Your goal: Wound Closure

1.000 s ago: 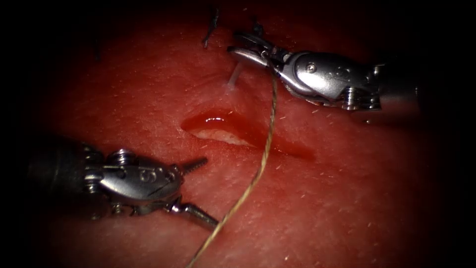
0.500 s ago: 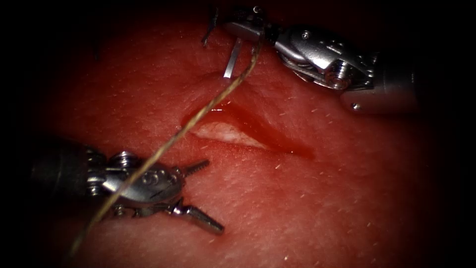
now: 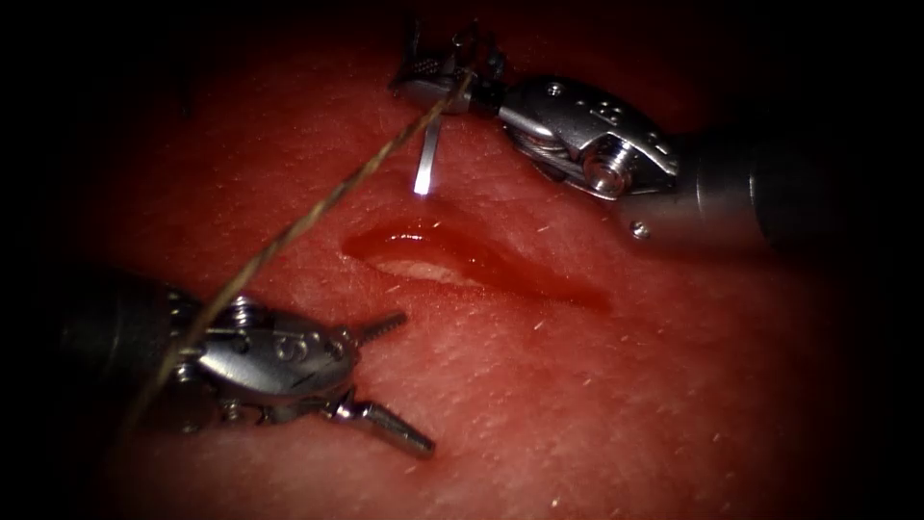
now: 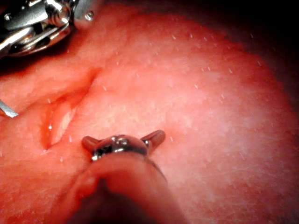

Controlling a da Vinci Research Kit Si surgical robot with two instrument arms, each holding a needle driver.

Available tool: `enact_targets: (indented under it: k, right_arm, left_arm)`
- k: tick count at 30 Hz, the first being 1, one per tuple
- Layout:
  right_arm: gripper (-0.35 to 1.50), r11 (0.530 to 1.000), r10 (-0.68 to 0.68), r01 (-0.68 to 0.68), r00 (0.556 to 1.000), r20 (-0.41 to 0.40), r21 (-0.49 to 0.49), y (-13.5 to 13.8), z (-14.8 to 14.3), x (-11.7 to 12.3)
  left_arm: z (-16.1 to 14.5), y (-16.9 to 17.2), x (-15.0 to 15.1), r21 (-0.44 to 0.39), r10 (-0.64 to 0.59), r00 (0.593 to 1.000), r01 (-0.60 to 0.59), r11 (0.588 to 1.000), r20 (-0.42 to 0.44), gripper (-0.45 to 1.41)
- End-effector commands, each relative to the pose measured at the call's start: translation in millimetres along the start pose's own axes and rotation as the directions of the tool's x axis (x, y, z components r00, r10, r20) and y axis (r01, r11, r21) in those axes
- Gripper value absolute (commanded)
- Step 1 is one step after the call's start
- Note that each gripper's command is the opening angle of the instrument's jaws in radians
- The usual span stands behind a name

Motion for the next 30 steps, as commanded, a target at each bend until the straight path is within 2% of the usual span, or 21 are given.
enact_targets:
  k: [1,5,8,10,15,16,18,19,20,22,30]
  right_arm:
    - [-0.35,1.000,0.031,-0.031,1.000,0.002,0.006,0.4,0.7,0.1]
    - [-0.35,0.966,0.245,-0.247,0.969,0.036,0.082,1.2,1.3,0.8]
    - [-0.35,0.945,0.307,-0.312,0.950,0.061,0.095,1.0,1.7,0.8]
    - [-0.35,0.888,0.440,-0.449,0.893,0.097,0.105,0.6,2.2,0.5]
    - [-0.35,0.889,0.425,-0.438,0.897,0.118,0.133,-0.2,2.5,-0.2]
    - [-0.35,0.866,0.463,-0.480,0.876,0.137,0.143,-0.6,2.4,-0.7]
    - [-0.35,0.855,0.480,-0.499,0.865,0.143,0.145,-0.7,2.4,-0.8]
    - [-0.35,0.825,0.525,-0.546,0.836,0.160,0.143,-0.9,2.4,-1.0]
    - [-0.35,0.825,0.525,-0.546,0.836,0.160,0.143,-0.9,2.4,-1.0]
    - [-0.35,0.795,0.569,-0.591,0.804,0.173,0.134,-1.0,2.4,-0.9]
    - [-0.35,0.768,0.603,-0.629,0.773,0.196,0.122,-2.3,1.8,-1.4]
  left_arm:
    - [0.6,-0.1,0.4,0.001,0.000,1.000,0.000,1.000,-0.001,0.86]
    - [0.4,0.1,0.6,0.004,0.002,1.000,-0.002,1.000,-0.007,0.86]
    - [0.4,0.1,0.7,0.005,0.003,1.000,-0.003,1.000,-0.010,0.86]
    - [0.3,0.1,0.8,0.005,0.004,1.000,-0.004,1.000,-0.014,0.86]
    - [0.2,0.2,0.9,0.007,0.005,1.000,-0.005,1.000,-0.014,0.86]
    - [0.2,0.3,0.9,0.007,0.005,1.000,-0.005,1.000,-0.014,0.86]
    - [0.2,0.3,0.9,0.007,0.005,1.000,-0.005,1.000,-0.014,0.86]
    - [0.2,0.3,0.9,0.007,0.006,1.000,-0.006,1.000,-0.014,0.86]
    - [0.2,0.3,0.9,0.007,0.006,1.000,-0.006,1.000,-0.014,0.86]
    - [0.3,0.4,1.0,0.007,0.007,1.000,-0.007,1.000,-0.017,0.86]
    - [0.3,0.5,1.0,0.007,0.007,1.000,-0.007,1.000,-0.017,0.86]
